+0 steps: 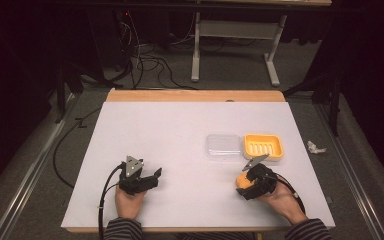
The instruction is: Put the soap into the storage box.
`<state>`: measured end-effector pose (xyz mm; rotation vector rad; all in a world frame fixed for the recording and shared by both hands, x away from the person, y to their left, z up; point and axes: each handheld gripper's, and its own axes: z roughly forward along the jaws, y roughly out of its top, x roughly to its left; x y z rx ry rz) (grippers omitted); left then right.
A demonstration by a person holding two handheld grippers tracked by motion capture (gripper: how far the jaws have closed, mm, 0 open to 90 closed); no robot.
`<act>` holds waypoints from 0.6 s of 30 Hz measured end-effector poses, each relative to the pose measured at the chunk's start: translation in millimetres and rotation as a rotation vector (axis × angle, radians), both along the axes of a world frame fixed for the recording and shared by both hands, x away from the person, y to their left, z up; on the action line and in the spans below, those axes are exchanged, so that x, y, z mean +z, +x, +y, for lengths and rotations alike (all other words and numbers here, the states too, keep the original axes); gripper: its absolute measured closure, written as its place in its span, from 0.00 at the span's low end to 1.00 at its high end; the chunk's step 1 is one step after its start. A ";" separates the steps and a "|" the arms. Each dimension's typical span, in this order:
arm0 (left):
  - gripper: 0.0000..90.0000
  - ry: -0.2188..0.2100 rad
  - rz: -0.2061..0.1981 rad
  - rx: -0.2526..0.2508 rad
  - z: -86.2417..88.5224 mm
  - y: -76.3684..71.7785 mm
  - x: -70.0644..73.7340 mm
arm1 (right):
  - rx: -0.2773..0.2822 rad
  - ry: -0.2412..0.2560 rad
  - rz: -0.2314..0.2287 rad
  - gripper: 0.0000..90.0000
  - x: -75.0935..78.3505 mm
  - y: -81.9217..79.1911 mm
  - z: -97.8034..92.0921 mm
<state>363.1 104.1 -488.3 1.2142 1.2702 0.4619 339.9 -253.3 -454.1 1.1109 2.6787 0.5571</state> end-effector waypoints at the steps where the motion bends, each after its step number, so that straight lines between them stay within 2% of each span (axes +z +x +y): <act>1: 0.26 0.000 0.000 0.000 0.0 0.0 0.0 | 0.001 0.006 0.006 0.28 -0.1 0.8 0.2; 7: 0.26 0.000 -0.001 0.001 0.0 0.0 0.0 | 0.021 -0.003 0.020 0.29 1.1 1.8 -0.4; 8: 0.26 -0.001 0.000 0.001 0.1 0.0 0.0 | 0.030 -0.024 0.033 0.29 2.5 1.3 2.8; 12: 0.26 -0.001 0.000 0.001 0.1 0.0 0.0 | 0.044 -0.036 0.013 0.29 3.5 -0.5 5.2; 16: 0.26 -0.002 -0.006 0.001 -0.2 -0.5 0.2 | 0.035 -0.012 -0.021 0.29 6.8 -2.4 2.8; 18: 0.26 0.000 -0.006 0.001 -0.1 -0.4 0.1 | 0.018 0.028 -0.048 0.30 11.1 -2.9 -3.3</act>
